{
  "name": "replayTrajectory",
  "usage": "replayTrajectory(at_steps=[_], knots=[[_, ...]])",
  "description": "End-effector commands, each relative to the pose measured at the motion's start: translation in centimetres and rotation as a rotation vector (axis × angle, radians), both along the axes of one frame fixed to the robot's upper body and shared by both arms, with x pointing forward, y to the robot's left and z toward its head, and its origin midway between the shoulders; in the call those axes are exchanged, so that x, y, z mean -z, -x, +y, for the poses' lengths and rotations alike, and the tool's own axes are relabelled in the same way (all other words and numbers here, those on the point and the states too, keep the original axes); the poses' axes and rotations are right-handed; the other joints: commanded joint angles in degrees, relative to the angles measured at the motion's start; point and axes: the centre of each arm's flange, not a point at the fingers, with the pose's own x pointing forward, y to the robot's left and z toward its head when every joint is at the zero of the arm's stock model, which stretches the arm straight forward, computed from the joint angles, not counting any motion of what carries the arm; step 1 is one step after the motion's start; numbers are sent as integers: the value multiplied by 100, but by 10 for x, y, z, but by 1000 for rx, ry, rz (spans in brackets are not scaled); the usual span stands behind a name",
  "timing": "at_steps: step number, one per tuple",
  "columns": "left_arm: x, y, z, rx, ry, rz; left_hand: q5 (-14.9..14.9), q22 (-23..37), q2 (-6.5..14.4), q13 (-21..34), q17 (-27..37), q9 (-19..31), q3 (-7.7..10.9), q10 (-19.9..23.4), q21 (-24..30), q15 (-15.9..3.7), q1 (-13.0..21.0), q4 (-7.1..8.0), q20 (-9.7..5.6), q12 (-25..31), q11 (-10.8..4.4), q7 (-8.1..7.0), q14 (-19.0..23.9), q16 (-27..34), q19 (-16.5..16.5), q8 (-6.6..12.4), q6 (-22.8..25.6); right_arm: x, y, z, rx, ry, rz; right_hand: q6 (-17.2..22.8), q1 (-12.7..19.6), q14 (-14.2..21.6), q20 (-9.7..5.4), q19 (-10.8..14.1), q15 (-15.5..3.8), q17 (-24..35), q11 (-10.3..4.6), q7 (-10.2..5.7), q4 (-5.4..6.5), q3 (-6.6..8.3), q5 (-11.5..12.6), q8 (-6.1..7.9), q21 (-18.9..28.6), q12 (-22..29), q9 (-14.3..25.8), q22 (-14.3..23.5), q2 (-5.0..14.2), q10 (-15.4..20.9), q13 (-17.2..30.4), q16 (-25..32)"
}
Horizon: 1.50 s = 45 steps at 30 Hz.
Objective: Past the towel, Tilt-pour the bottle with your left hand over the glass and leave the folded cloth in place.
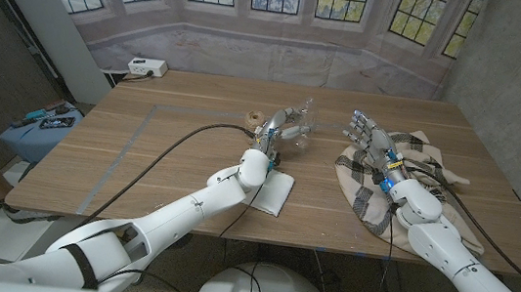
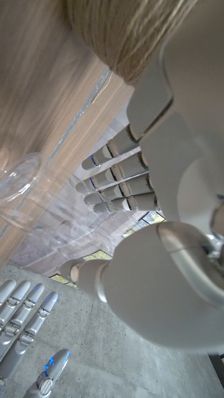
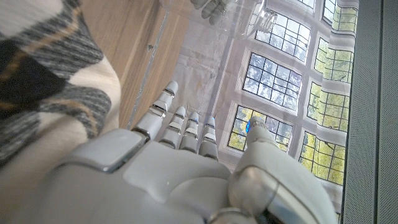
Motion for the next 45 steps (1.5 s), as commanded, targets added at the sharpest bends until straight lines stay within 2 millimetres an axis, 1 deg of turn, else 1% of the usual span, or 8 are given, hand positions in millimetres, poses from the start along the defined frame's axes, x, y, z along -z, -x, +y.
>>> replayTrajectory(at_steps=[1, 7, 9, 18, 24, 31, 33, 45], knots=[[-1, -3, 1, -29, -35, 0, 51, 14, 540, 17, 30, 9, 249, 28, -17, -17, -428, 205, -10, 31, 16, 166, -20, -16, 5, 43, 867, 2, -6, -3, -3, -11, -1, 30, 52, 30, 0, 49, 11, 14, -7, 8, -6, 1, 29, -3, -17, 16, -4, 26, -10, 41, 11, 20], [2, -3, -2, -28, -47, 1, 52, 14, 526, 23, 30, -1, 254, 2, -20, -12, -431, 198, -9, 19, 28, 159, -24, -27, -1, 25, 842, 4, -5, -5, -3, -14, -2, 32, 53, 28, 2, 44, 2, 14, -8, 5, -6, 2, 29, -2, -19, 14, -4, 26, -10, 37, 11, 20], [3, -4, -3, -27, -49, -1, 50, 14, 533, 25, 42, -7, 251, -1, -21, -14, -435, 202, -9, 17, 8, 158, -30, -23, -2, 21, 841, 5, -4, -6, -3, -16, -2, 29, 54, 28, 3, 45, 3, 14, -15, 5, -7, 2, 29, -3, -19, 16, -4, 26, -9, 41, 11, 19], [5, -5, -14, -11, -64, -8, 49, 14, 521, 30, 48, -20, 254, 1, -21, -18, -433, 192, -16, 14, 11, 151, -28, -27, -1, 10, 837, 8, 0, -10, 2, -17, -3, 29, 56, 32, 5, 48, 12, 13, -8, 9, -8, 2, 29, -4, -18, 15, -4, 26, -11, 40, 11, 20], [6, -6, -17, -8, -74, -5, 48, 15, 524, 33, 56, -28, 257, 3, -22, -18, -438, 195, -17, 12, 6, 143, -28, -28, -3, 5, 840, 11, 1, -12, 3, -21, -1, 30, 56, 33, 7, 49, 7, 14, -7, 7, -7, 2, 29, -3, -18, 15, -5, 26, -11, 41, 11, 21], [10, -5, -18, -8, -78, 5, 47, 15, 516, 38, 61, -39, 261, -31, -28, -1, -444, 193, -13, -5, -2, 134, -57, -48, -17, -10, 822, 13, 1, -13, 1, -21, 1, 31, 58, 29, 10, 49, 4, 13, -8, 1, -9, 2, 29, -3, -19, 16, -5, 26, -11, 43, 11, 19], [11, -5, -18, -9, -78, 10, 46, 16, 512, 38, 60, -44, 261, -46, -29, -3, -453, 197, -9, -12, 20, 134, -59, -52, -21, -15, 819, 13, 1, -13, 0, -20, 2, 31, 59, 31, 9, 47, 1, 13, -12, -1, -8, 3, 29, -3, -20, 15, -5, 26, -11, 41, 11, 19], [21, -6, -13, -22, -77, 32, 43, 17, 489, 32, 44, -74, 269, -95, -33, -4, -497, 210, -3, -49, 6, 127, -91, -98, -31, -51, 784, 17, 0, -11, -6, -19, 13, 28, 60, 33, 9, 50, 5, 13, -16, 4, -9, 3, 29, -4, -19, 15, -4, 26, -10, 41, 11, 20]])
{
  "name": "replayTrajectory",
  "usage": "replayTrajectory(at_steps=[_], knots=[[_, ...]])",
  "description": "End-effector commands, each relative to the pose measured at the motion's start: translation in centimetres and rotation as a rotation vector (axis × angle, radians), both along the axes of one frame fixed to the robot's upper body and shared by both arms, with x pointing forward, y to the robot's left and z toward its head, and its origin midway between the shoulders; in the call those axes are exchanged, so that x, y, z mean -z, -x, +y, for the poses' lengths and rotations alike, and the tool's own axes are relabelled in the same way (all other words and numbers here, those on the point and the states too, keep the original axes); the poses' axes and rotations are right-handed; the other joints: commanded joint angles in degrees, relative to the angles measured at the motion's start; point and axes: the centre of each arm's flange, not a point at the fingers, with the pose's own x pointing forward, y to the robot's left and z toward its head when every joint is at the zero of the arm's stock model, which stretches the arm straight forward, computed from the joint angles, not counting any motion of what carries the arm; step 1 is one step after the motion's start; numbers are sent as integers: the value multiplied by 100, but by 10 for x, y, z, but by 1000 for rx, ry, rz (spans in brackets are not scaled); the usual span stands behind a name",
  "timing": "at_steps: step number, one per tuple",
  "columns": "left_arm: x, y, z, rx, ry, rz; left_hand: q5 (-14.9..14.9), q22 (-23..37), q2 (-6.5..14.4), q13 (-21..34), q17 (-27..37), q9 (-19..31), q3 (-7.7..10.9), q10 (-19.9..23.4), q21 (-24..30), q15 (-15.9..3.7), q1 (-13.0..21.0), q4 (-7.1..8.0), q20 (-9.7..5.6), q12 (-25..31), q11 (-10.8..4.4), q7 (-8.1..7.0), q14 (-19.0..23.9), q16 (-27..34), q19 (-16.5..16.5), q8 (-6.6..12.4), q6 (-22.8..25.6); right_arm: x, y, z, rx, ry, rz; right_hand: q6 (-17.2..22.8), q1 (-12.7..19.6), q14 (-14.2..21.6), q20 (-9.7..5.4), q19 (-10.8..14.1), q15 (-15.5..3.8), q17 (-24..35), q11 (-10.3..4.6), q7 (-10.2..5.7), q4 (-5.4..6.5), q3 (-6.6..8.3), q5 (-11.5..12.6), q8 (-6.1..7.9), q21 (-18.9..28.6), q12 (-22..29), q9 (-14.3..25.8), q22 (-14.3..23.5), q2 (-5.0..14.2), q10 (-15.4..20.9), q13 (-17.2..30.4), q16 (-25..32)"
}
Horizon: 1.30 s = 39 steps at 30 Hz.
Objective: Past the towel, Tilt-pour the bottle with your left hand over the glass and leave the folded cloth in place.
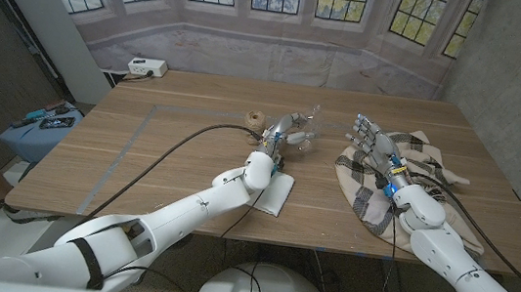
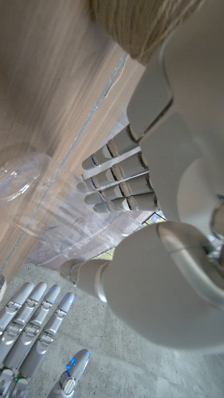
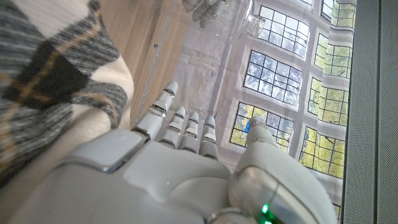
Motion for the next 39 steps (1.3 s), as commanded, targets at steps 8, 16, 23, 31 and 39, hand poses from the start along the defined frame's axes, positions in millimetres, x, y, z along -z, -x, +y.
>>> replayTrajectory(at_steps=[8, 16, 23, 31, 39], knots=[[10, -2, 5, -14, 1, 26, 21, 18, 461, -35, -12, -21, 265, -74, -17, 16, -506, 213, -7, -89, 16, 114, -54, -47, -43, -38, 726, 4, -2, 1, -7, 6, 10, 26, 65, 31, 6, 46, 2, 13, -17, 2, -9, 6, 30, -5, -21, 14, -5, 26, -5, 39, 11, 19], [9, -2, 5, -8, 2, 27, -7, 22, 405, -118, -50, -92, 250, -295, -45, 117, -616, 246, 14, -254, 165, 31, -236, -175, -129, -254, 341, 3, -2, 1, -8, 8, 11, 33, 66, 31, 12, 49, 1, 13, -13, 2, -10, 6, 30, -2, -20, 15, -5, 26, -7, 41, 11, 19], [8, -1, 5, 4, 3, 34, -52, 29, 347, -199, -91, -186, 234, -489, -65, 303, -698, 247, 111, -406, 358, -355, -380, -271, -204, -517, -91, 2, -2, 1, -9, 11, 11, 34, 71, 32, 14, 51, 6, 12, -15, 4, -12, 8, 31, -2, -20, 14, -5, 26, -6, 40, 11, 19], [8, 0, 4, 14, -3, 38, -116, 34, 227, -272, -189, -272, 161, -697, -99, 390, -846, 276, 171, -554, 490, -412, -535, -387, -310, -694, -326, 3, -1, 1, -15, 13, 12, 40, 80, 33, 14, 58, 6, 10, -11, 0, -17, 12, 33, 0, -18, 15, -5, 26, -5, 44, 11, 18], [9, 3, 3, 17, -13, 41, -193, 38, 124, -321, -215, -332, 58, -789, -123, 428, -968, 298, 181, -630, 513, -211, -642, -422, -385, -815, -517, 5, 0, 0, -18, 14, 12, 50, 81, 34, 20, 66, 5, 11, -14, -8, -15, 13, 33, 3, -15, 15, -5, 26, -2, 43, 11, 18]])
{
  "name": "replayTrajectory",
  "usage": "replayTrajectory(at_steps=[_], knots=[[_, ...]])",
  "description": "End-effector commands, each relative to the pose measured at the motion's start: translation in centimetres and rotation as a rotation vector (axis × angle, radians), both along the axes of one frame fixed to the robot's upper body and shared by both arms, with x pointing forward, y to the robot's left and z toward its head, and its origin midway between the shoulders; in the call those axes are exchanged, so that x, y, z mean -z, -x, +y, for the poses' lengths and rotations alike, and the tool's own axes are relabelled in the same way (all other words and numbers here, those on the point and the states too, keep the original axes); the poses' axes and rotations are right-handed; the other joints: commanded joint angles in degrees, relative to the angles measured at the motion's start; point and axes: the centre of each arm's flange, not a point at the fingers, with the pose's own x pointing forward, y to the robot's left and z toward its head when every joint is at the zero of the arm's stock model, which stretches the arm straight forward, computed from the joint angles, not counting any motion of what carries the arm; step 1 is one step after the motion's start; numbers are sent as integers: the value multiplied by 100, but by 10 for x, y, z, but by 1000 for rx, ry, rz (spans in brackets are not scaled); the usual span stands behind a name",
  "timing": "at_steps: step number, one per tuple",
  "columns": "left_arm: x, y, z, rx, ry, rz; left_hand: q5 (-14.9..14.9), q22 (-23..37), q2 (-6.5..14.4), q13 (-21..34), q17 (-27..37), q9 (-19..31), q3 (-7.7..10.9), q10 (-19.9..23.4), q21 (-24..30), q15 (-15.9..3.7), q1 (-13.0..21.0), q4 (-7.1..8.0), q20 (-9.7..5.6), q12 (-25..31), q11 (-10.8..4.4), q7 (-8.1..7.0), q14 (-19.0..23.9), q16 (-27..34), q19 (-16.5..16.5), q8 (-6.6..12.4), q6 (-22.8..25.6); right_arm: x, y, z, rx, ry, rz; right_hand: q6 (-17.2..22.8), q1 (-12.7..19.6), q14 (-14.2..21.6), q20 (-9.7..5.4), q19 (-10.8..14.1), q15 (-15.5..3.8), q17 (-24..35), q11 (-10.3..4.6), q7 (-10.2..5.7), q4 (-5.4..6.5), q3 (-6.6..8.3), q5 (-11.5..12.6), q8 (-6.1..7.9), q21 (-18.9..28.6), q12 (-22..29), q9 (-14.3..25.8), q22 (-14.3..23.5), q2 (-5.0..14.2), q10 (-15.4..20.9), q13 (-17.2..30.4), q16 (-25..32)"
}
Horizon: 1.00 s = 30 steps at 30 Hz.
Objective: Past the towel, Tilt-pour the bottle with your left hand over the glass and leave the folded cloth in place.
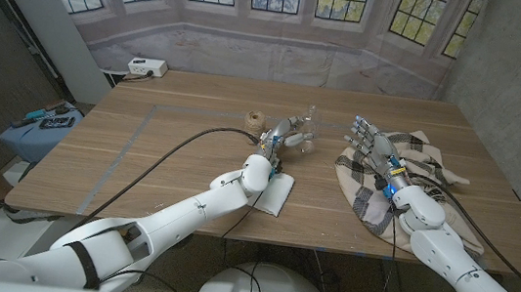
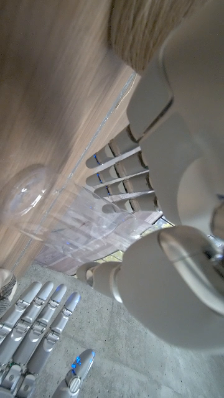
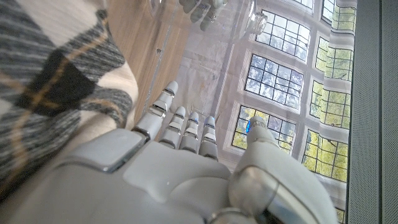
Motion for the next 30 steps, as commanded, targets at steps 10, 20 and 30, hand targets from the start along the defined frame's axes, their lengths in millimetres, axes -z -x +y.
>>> replayTrajectory(at_steps=[10, 20, 30], knots=[[3, 6, 1, -1, -14, 6, -74, 12, -121, -35, -13, -36, -9, -60, -44, 58, -50, 75, 15, -79, 37, 73, -78, -27, -71, -82, -88, 4, 1, 0, -12, 3, 5, 57, 63, 34, 41, 77, 9, 10, -10, -18, -18, 15, 33, 4, -13, 14, -5, 26, 20, 41, 11, 18], [3, 7, 4, -13, -25, 13, -131, 15, -192, -63, -32, -71, -54, -121, -67, 67, -85, 62, 44, -121, 56, 96, -153, -52, -140, -132, -186, 6, -2, 2, -24, 3, 7, 70, 69, 33, 48, 81, 13, 10, 0, -33, -20, 18, 35, 7, -13, 15, -5, 26, 21, 43, 11, 17], [2, 7, 5, -14, -35, 19, -227, 21, -261, -101, -45, -116, -126, -251, -98, 170, -147, 65, 76, -191, 126, 125, -313, -91, -242, -200, -388, 8, -4, 3, -27, 5, 10, 80, 76, 33, 67, 88, 23, 8, 3, -52, -25, 19, 36, 9, -12, 15, -6, 26, 16, 43, 12, 16]])
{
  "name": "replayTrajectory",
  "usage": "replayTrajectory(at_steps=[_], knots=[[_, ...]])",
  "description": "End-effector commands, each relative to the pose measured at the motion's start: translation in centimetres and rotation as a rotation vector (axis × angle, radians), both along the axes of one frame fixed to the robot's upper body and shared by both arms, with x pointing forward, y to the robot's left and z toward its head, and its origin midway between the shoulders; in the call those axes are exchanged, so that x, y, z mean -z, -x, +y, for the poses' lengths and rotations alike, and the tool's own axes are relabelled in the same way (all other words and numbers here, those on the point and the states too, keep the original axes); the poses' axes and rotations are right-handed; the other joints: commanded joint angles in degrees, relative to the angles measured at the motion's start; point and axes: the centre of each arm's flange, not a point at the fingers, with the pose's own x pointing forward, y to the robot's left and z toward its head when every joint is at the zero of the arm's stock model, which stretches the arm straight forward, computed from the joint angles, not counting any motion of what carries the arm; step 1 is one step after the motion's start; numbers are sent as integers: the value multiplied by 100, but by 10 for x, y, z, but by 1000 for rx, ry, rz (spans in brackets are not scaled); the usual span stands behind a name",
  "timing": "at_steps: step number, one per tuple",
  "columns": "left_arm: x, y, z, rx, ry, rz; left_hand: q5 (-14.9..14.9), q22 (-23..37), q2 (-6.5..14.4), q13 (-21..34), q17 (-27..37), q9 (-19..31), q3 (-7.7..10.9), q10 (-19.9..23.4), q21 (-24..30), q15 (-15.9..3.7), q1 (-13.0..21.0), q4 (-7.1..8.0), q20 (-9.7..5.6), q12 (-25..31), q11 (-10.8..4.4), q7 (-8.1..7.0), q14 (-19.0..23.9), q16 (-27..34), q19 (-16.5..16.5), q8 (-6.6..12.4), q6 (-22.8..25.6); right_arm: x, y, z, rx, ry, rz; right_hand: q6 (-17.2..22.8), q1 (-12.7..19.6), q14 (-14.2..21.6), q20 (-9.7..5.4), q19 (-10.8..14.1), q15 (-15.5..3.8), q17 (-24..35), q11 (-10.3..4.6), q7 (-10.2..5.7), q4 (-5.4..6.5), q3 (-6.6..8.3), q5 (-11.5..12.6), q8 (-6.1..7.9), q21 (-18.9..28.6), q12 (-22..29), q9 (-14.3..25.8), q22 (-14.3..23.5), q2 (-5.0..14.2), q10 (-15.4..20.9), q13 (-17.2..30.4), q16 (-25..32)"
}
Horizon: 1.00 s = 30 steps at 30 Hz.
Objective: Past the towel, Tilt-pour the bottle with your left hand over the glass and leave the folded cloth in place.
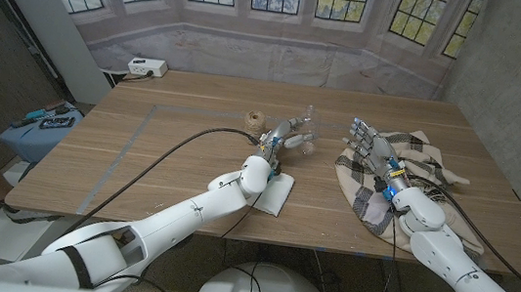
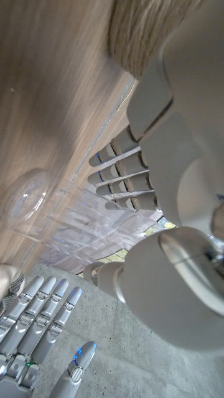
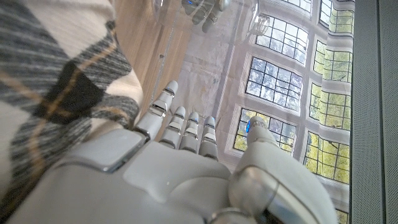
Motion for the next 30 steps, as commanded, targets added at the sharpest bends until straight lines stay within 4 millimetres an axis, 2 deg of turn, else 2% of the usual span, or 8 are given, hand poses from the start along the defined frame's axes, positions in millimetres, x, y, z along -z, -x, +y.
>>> replayTrajectory(at_steps=[1, 11, 30], knots=[[-1, 0, 2, -3, -17, 7, -78, 23, -76, -6, -1, -17, -43, -123, -23, 36, -3, -2, 20, -53, 46, -23, -145, -63, -66, -40, -122, 1, -3, 2, -7, 0, 3, 60, 78, 34, 14, 33, 22, 7, -1, -33, -26, 20, 37, 9, -12, 16, -6, 26, 15, 44, 12, 16], [-4, 0, 4, -1, -29, 5, -205, 29, -190, -77, -137, -68, -82, -424, -33, 235, 24, -54, 29, -167, 117, -20, -518, -198, -132, -48, -279, 1, -5, 4, -11, 2, 5, 62, 85, 30, 21, 28, 21, 7, -6, -75, -28, 24, 38, 7, -16, 15, -6, 26, 18, 41, 12, 14], [-10, 4, 4, 27, -55, 3, -316, 21, -215, -229, -414, -106, -118, -833, -77, 495, 40, -36, 101, -248, 248, -11, -1016, -259, -287, -88, -638, -5, -1, 3, -6, 5, -14, 79, 98, 26, 33, 33, 26, 6, -22, -114, -33, 29, 40, 9, -17, 16, -6, 26, 18, 43, 12, 12]])
